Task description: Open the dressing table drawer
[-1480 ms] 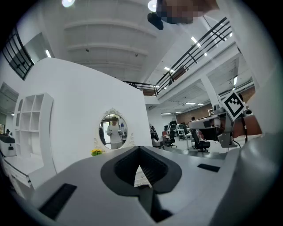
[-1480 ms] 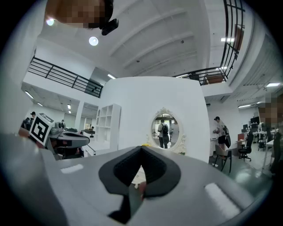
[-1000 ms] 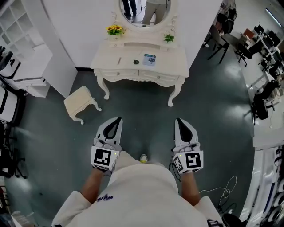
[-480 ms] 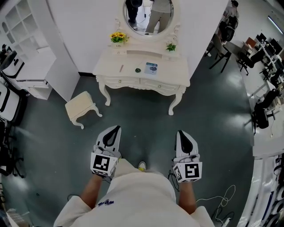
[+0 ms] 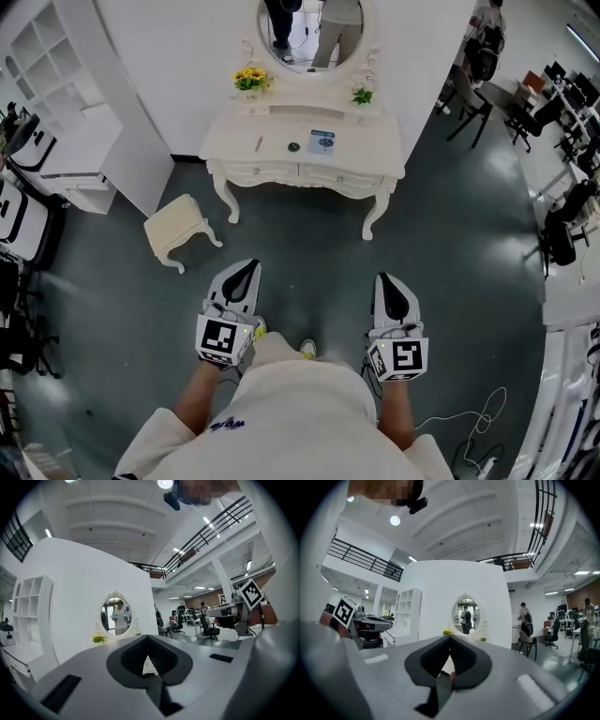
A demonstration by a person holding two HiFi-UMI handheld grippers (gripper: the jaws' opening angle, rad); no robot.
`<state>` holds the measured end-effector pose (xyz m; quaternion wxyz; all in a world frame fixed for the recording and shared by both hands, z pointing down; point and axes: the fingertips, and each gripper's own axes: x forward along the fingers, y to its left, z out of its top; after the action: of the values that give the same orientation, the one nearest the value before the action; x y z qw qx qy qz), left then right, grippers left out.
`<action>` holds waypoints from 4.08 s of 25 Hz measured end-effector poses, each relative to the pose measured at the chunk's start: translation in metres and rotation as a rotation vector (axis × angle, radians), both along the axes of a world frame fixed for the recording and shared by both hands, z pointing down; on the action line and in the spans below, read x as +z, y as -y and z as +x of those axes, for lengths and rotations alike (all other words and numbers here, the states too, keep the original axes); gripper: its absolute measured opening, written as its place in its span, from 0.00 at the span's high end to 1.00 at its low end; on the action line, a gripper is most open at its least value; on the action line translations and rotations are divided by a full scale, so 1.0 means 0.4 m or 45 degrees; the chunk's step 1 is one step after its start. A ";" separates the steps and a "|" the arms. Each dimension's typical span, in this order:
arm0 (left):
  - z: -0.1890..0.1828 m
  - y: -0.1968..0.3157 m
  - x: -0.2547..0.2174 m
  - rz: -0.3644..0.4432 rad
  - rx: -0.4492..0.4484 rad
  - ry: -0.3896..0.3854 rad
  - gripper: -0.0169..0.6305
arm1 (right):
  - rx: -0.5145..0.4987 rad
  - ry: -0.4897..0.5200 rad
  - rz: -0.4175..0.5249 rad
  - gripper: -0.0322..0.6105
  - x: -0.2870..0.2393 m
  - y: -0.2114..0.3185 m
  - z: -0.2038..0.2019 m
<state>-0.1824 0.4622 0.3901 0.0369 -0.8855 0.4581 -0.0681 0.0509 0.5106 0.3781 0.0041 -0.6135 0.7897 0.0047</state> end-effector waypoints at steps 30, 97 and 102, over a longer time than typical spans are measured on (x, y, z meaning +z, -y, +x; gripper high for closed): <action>-0.079 0.033 0.006 -0.011 -0.031 -0.063 0.67 | -0.043 -0.029 -0.074 0.77 0.041 0.043 -0.049; 0.043 0.853 0.060 -0.089 0.145 -0.112 0.43 | -0.082 0.178 -0.313 0.56 0.116 0.934 -0.050; 0.085 0.928 0.077 -0.123 0.202 -0.106 0.43 | -0.026 0.306 -0.317 0.56 0.105 0.995 -0.007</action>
<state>-0.1486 0.0912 0.4209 -0.0197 -0.9217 0.3840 -0.0503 0.0481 0.1126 0.4200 0.0224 -0.5973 0.7842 -0.1666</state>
